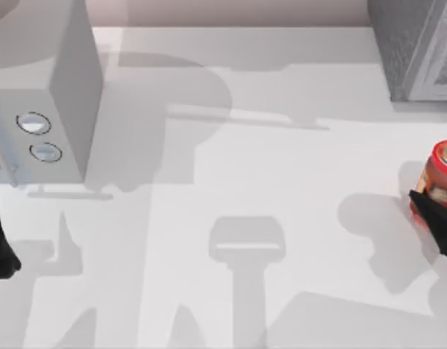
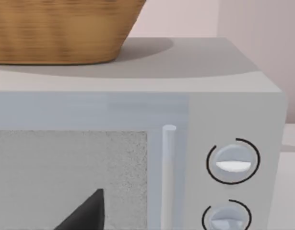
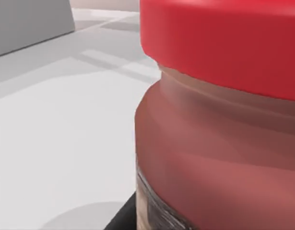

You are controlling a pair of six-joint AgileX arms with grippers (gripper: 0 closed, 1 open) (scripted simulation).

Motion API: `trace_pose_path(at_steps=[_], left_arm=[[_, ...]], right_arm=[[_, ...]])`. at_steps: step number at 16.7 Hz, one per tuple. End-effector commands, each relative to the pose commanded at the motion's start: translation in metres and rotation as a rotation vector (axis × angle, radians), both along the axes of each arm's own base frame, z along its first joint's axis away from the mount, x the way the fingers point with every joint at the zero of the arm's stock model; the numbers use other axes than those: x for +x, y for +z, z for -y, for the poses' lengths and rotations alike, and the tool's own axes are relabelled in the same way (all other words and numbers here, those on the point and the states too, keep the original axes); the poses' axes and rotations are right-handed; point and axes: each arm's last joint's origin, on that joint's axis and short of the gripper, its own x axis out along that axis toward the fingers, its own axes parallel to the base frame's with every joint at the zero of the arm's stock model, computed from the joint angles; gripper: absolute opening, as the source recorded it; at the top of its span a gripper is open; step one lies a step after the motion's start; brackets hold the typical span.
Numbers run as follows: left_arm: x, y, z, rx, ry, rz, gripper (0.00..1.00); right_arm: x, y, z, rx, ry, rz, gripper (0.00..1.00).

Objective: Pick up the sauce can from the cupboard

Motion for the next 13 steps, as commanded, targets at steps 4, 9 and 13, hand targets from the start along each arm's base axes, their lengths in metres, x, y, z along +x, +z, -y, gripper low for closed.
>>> trace_pose_path(at_steps=[4, 9, 13], left_arm=[[0.0000, 0.0000, 0.0000, 0.000, 0.000, 0.000, 1.00], [0.0000, 0.0000, 0.0000, 0.000, 0.000, 0.000, 1.00], [0.0000, 0.0000, 0.0000, 0.000, 0.000, 0.000, 1.00]], right_arm=[[0.0000, 0.0000, 0.0000, 0.000, 0.000, 0.000, 0.60], [0.0000, 0.0000, 0.0000, 0.000, 0.000, 0.000, 0.98], [0.0000, 0.0000, 0.0000, 0.000, 0.000, 0.000, 1.00]])
